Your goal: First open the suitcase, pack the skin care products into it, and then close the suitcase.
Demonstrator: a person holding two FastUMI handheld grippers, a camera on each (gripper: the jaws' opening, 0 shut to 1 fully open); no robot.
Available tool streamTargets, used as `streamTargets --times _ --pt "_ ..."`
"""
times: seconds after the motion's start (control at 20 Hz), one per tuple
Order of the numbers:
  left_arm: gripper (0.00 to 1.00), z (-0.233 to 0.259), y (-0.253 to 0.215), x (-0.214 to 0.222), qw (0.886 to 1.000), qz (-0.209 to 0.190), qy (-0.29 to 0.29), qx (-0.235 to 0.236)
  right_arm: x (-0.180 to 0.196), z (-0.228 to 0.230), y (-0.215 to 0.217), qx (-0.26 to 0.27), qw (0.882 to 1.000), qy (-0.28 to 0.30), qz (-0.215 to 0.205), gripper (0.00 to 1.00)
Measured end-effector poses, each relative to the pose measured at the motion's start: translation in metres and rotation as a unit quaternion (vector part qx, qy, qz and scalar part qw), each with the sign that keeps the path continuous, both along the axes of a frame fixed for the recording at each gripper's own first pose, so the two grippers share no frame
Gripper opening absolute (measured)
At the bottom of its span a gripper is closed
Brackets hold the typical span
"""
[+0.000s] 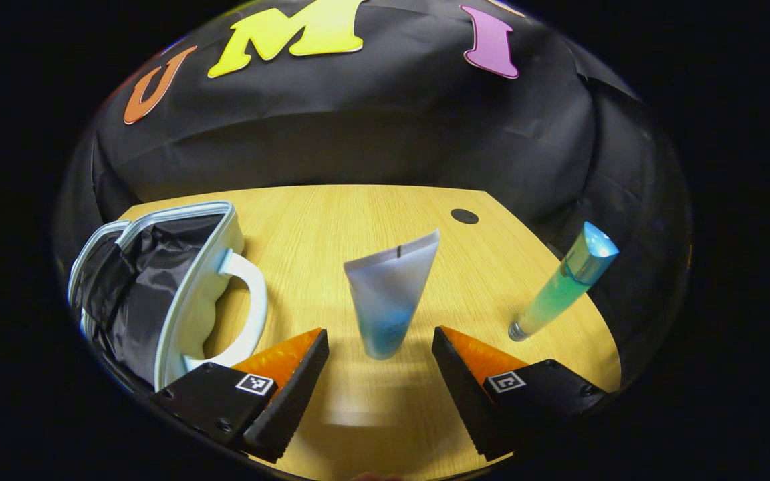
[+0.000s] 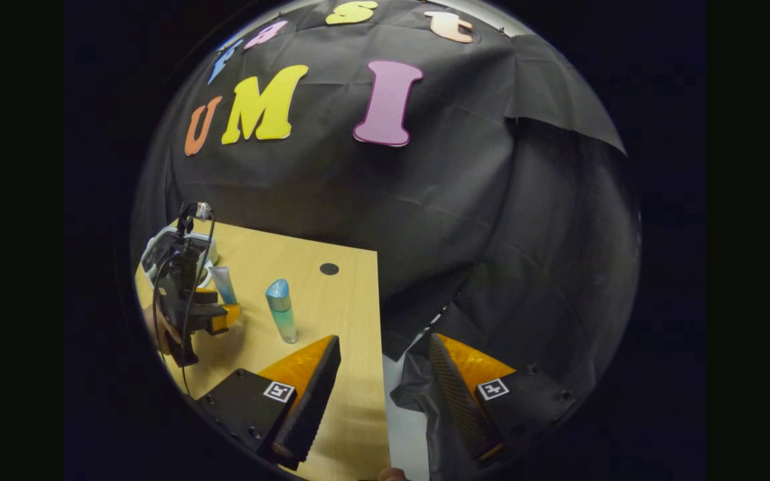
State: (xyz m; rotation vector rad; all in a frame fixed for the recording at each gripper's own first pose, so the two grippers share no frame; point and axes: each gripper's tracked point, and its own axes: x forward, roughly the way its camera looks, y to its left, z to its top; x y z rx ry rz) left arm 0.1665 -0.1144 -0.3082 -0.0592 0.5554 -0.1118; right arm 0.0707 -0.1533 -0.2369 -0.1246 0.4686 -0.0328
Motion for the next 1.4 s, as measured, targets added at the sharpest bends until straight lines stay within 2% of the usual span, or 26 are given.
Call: streamTargets --times 0.1,0.2,0.3,0.35,0.4,0.45,0.5,0.55,0.65,0.7,0.75,0.85,0.9,0.95,1.05,1.25,1.4 --pt "0.98 -0.002 0.003 0.011 1.000 0.005 -0.005 0.013 0.001 -0.005 0.002 0.001 1.000 0.005 0.002 0.80" --pt "0.90 -0.004 0.000 0.016 1.000 -0.004 -0.004 0.021 0.000 -0.009 0.005 -0.001 1.000 0.008 0.006 0.80" --pt "0.80 -0.009 -0.004 0.018 1.000 -0.015 0.002 0.022 0.000 -0.015 0.008 0.003 1.000 0.013 0.009 0.80" --pt "0.70 -0.010 -0.006 0.018 1.000 -0.020 0.003 0.019 0.001 -0.019 0.011 0.005 1.000 0.016 0.011 0.80" --pt "0.73 -0.009 -0.008 0.018 1.000 -0.022 0.002 0.019 0.002 -0.023 0.015 0.006 1.000 0.018 0.014 0.80" --pt "0.58 -0.007 -0.010 0.017 1.000 -0.027 0.001 0.013 0.005 -0.026 0.022 0.007 1.000 0.018 0.018 0.80" --pt "0.58 -0.005 -0.016 0.015 0.999 -0.033 0.003 0.000 0.008 -0.027 0.028 0.005 1.000 0.016 0.020 0.80" --pt "0.48 -0.005 -0.019 0.013 0.999 -0.037 0.005 -0.008 0.013 -0.029 0.033 0.004 1.000 0.014 0.023 0.80" --pt "0.48 0.002 -0.017 0.008 0.999 -0.037 0.004 -0.004 0.018 -0.036 0.047 0.011 0.999 0.017 0.033 0.80" --pt "0.54 0.007 -0.017 0.005 0.999 -0.039 0.003 -0.008 0.021 -0.040 0.057 0.018 0.999 0.019 0.039 0.80" --pt "0.47 0.013 -0.018 0.001 0.999 -0.041 0.000 -0.015 0.024 -0.044 0.065 0.027 0.998 0.020 0.044 0.80" --pt "0.46 0.029 -0.015 -0.010 0.999 -0.042 -0.008 -0.025 0.032 -0.054 0.086 0.046 0.997 0.021 0.057 0.80" --pt "0.52 0.043 -0.008 -0.023 0.999 -0.041 -0.013 -0.028 0.040 -0.063 0.106 0.066 0.995 0.022 0.073 0.80" --pt "0.45 0.051 -0.003 -0.030 0.999 -0.040 -0.018 -0.027 0.044 -0.070 0.117 0.075 0.994 0.021 0.081 0.80" --pt "0.45 0.066 0.010 -0.046 0.999 -0.038 -0.025 -0.019 0.057 -0.088 0.134 0.085 0.992 0.026 0.091 0.80" --pt "0.45 0.085 0.040 -0.079 0.999 -0.023 -0.026 -0.025 0.081 -0.118 0.151 0.091 0.991 0.052 0.088 0.81" --pt "0.45 0.095 0.079 -0.104 0.999 0.009 -0.023 -0.028 0.101 -0.129 0.160 0.100 0.991 0.052 0.071 0.81"
